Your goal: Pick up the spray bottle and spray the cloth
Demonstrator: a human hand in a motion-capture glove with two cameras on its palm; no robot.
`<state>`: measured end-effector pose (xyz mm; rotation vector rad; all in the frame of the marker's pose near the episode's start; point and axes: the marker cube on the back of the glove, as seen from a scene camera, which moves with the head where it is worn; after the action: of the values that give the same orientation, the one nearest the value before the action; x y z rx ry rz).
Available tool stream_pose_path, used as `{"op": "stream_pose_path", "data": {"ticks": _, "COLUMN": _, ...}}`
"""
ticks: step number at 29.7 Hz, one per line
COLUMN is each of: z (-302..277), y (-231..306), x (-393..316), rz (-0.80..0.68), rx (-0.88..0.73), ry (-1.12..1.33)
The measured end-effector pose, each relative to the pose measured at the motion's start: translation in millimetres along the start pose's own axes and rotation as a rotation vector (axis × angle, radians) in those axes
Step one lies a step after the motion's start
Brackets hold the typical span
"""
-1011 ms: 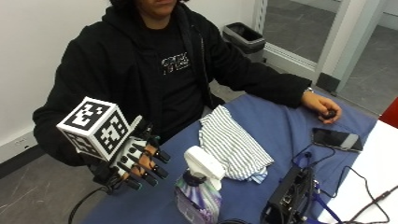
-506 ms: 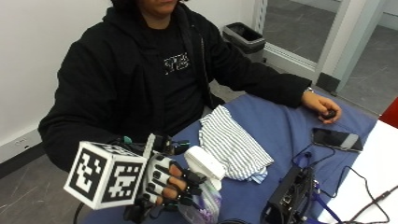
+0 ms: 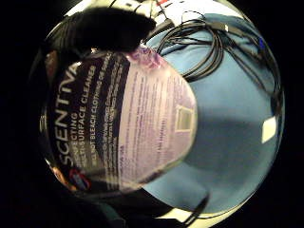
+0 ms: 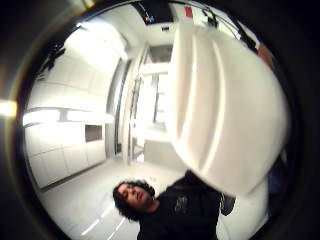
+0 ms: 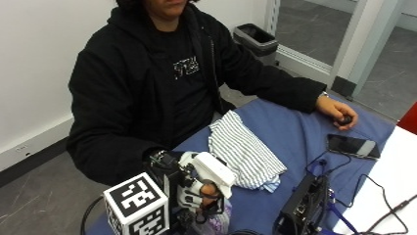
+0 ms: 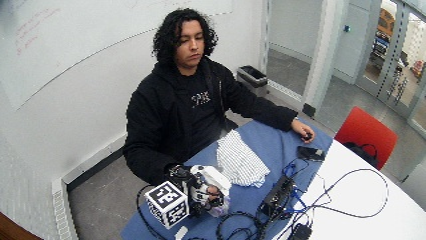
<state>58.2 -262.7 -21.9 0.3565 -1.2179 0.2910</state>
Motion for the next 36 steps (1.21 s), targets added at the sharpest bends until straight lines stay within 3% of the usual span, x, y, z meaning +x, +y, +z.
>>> {"op": "stream_pose_path", "data": {"ticks": 8, "z": 6.9, "y": -5.7, "x": 2.3, "rz": -0.072, "rx": 0.234, "ry": 0.119}}
{"op": "stream_pose_path", "data": {"ticks": 21, "z": 5.0, "y": -5.7, "x": 7.0, "rz": -0.11, "rx": 0.295, "ry": 0.125}}
{"op": "stream_pose_path", "data": {"ticks": 28, "z": 5.6, "y": -3.7, "x": -2.8, "rz": -0.104, "rx": 0.225, "ry": 0.121}}
{"op": "stream_pose_path", "data": {"ticks": 36, "z": 9.7, "y": 31.3, "x": -90.2, "rz": -0.122, "rx": -0.091, "ry": 0.312}}
